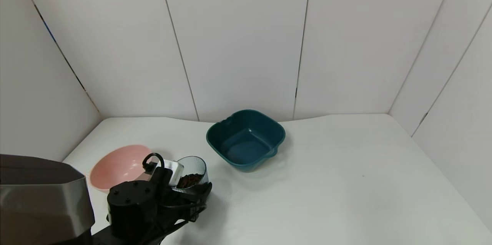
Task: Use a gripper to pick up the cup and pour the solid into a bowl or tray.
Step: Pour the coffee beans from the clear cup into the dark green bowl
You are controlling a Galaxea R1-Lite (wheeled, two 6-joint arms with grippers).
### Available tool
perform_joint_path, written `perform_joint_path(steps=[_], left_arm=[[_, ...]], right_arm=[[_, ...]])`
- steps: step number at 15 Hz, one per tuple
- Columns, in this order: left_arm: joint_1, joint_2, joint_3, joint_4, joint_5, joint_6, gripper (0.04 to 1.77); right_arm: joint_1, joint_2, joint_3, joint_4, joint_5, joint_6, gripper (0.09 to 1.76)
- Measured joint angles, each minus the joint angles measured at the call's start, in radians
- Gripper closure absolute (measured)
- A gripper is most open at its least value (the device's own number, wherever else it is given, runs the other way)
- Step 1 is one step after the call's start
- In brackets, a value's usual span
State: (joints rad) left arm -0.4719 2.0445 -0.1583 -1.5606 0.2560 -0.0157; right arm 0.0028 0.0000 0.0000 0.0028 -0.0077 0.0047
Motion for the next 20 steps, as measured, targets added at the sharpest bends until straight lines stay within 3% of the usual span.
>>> perform_joint_path(steps=[5, 8, 12, 16, 20], left_arm=[[0.030, -0.061, -0.017, 0.001, 0.026, 0.095, 0.51], [0.059, -0.101, -0.058, 0.090, 0.025, 0.109, 0.51], [0.091, -0.217, -0.213, 0.418, 0.015, 0.111, 0.51], [0.125, -0.318, -0.484, 0.768, 0.012, 0.126, 0.51], [0.133, -0.343, -0.771, 1.052, 0.011, 0.167, 0.51]], right_arm=[[0.000, 0.000, 0.000, 0.000, 0.000, 0.000, 0.14], [0.000, 0.000, 0.000, 0.000, 0.000, -0.001, 0.14], [0.000, 0.000, 0.000, 0.000, 0.000, 0.000, 0.14], [0.000, 0.000, 0.000, 0.000, 0.000, 0.000, 0.14], [0.000, 0.000, 0.000, 0.000, 0.000, 0.000, 0.14]])
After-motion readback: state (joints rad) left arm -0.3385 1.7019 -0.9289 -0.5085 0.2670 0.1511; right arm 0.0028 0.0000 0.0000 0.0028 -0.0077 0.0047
